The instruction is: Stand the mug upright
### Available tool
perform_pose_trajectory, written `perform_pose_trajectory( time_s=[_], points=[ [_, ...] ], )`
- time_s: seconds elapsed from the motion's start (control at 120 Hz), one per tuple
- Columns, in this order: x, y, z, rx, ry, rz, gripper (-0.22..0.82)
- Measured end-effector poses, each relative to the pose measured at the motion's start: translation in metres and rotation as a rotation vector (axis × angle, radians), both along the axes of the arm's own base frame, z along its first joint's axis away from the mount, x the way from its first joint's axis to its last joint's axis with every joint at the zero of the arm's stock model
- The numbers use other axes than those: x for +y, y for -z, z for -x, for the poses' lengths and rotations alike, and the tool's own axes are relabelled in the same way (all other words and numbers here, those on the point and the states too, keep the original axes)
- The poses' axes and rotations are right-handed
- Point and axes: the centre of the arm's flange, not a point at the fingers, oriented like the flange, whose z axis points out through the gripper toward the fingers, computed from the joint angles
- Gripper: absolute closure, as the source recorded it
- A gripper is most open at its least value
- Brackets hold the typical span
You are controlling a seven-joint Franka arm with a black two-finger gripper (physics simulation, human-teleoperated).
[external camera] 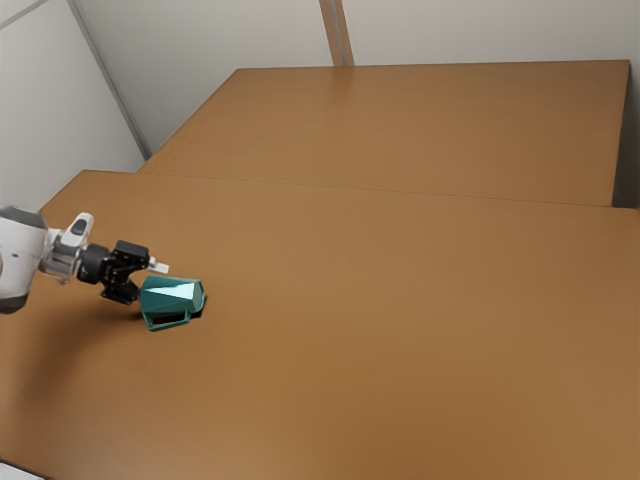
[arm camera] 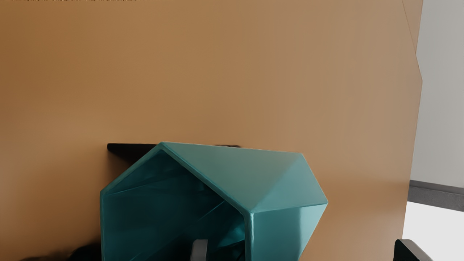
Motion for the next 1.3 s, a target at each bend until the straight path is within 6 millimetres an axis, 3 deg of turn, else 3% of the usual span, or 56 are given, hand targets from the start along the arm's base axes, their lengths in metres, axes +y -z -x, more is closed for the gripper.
perform_pose_trajectory(
  time_s=[0.158, 0.35, 0.6, 0.733, 1.067, 1.167, 1.3],
  points=[
    [0.000, -0.006, -0.004, -0.037, 0.017, -0.010, 0.49],
    [-0.003, -0.010, -0.004, -0.064, 0.044, -0.005, 0.69],
    [-0.011, -0.028, -0.006, -0.110, 0.083, 0.009, 0.76],
    [-0.029, -0.063, -0.015, -0.152, 0.153, -0.027, 0.77],
    [-0.113, -0.152, -0.067, -0.081, 0.536, -0.452, 0.78],
    [-0.151, -0.166, -0.081, -0.051, 0.636, -0.607, 0.78],
    [-0.186, -0.178, -0.095, -0.035, 0.698, -0.781, 0.78]
  ],
)
